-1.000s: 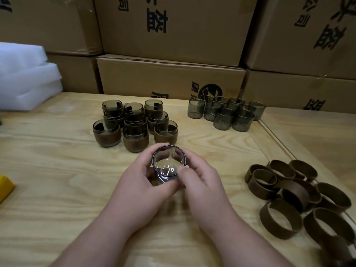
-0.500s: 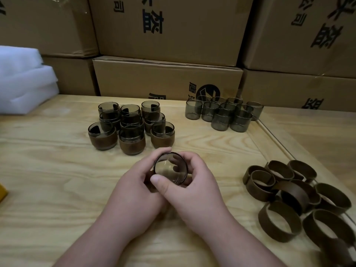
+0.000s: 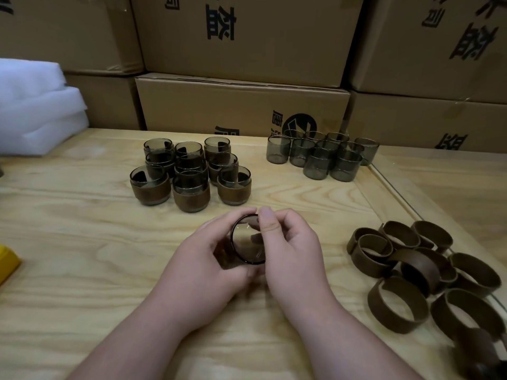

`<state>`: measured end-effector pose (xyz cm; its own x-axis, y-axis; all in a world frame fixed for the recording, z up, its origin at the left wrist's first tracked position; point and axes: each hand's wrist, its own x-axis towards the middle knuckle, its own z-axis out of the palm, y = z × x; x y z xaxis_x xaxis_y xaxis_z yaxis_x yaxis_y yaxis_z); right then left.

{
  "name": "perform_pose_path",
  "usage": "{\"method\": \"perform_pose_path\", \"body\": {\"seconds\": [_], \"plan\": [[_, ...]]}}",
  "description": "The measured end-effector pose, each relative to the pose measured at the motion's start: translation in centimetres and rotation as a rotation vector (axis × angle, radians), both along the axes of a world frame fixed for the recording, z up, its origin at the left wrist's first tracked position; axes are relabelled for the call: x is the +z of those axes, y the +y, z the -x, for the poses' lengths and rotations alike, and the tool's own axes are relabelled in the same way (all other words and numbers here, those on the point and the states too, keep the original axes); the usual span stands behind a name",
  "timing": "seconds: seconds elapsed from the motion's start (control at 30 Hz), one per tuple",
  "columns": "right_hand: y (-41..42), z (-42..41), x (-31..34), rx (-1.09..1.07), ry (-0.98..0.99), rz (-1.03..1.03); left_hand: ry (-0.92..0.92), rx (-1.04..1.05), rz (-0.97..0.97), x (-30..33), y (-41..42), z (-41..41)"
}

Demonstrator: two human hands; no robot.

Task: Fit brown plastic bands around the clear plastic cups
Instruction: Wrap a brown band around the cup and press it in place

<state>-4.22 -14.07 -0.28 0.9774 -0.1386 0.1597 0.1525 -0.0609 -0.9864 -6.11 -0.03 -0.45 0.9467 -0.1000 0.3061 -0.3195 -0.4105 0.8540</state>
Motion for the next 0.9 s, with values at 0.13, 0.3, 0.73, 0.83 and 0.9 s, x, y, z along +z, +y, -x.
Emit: {"method": "perform_pose_path", "body": {"seconds": [0.13,0.3,0.73,0.83,0.9], "plan": [[0.1,-0.1,0.0,0.051,0.021,-0.051,0.021,0.009,0.098,-0.2,0.0,-0.3],[0.1,-0.2,-0.2,0.140,-0.006,-0.089,0.007,0.026,0.245,-0.4,0.1,-0.7],[0.2,0.0,-0.5,0.224,-0.070,0.010,0.001,0.095,0.361,-0.6,0.0,-1.2],[0.1,-0.1,0.0,0.159,-0.040,-0.056,0.007,0.082,0.358,-0.4,0.0,-1.0],[0.0,-0.1,0.2,0.106,-0.008,-0.090,-0.004,0.074,0.326,-0.4,0.0,-0.9]]}}
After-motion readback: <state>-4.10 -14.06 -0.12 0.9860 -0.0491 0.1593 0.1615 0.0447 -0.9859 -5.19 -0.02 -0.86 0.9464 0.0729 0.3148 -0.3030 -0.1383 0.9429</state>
